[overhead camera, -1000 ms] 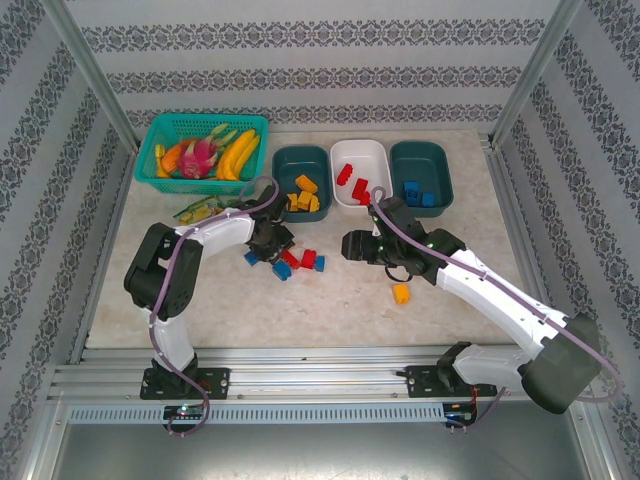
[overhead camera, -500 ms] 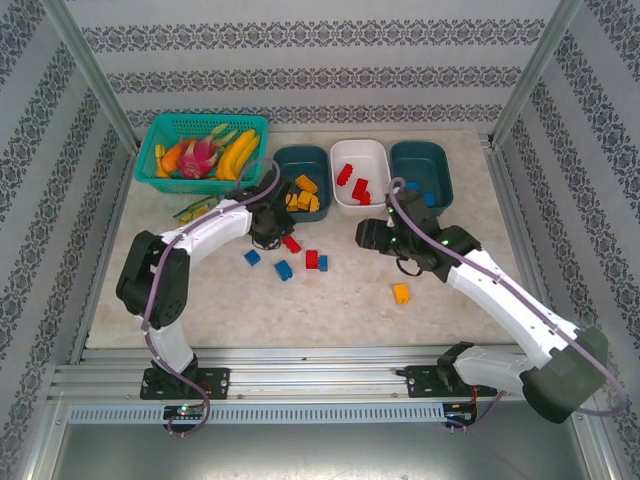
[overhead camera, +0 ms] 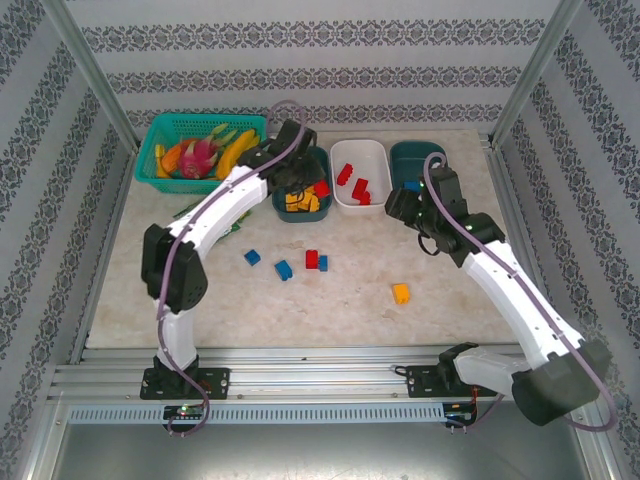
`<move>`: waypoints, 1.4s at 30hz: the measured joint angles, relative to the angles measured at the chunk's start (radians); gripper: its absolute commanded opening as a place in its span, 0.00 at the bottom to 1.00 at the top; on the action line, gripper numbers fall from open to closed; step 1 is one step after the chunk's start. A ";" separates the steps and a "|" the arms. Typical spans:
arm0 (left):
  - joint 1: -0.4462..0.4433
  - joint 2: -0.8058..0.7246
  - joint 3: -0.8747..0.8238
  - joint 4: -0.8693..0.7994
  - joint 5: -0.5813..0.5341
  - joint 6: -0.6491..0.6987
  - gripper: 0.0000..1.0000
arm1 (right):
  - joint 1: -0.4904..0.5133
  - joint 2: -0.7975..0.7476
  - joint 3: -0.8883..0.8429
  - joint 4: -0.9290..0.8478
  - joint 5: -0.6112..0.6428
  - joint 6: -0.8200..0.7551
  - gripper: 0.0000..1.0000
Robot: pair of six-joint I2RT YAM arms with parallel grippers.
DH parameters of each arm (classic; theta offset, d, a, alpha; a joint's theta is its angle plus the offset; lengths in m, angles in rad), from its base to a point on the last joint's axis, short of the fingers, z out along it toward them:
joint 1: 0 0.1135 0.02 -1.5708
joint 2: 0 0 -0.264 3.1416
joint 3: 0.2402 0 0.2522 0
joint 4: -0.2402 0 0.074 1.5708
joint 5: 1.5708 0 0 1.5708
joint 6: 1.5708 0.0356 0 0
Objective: Sort the legos into containers by color
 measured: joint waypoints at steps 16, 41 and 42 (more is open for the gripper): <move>-0.011 0.479 0.477 -0.002 0.039 0.232 0.02 | -0.098 0.097 0.000 0.141 -0.130 0.104 0.64; -0.050 0.537 0.535 -0.016 -0.015 0.254 0.49 | -0.105 0.107 -0.011 0.134 -0.168 0.111 0.67; -0.050 0.536 0.535 -0.018 -0.016 0.254 0.49 | -0.105 0.107 -0.008 0.130 -0.168 0.109 0.67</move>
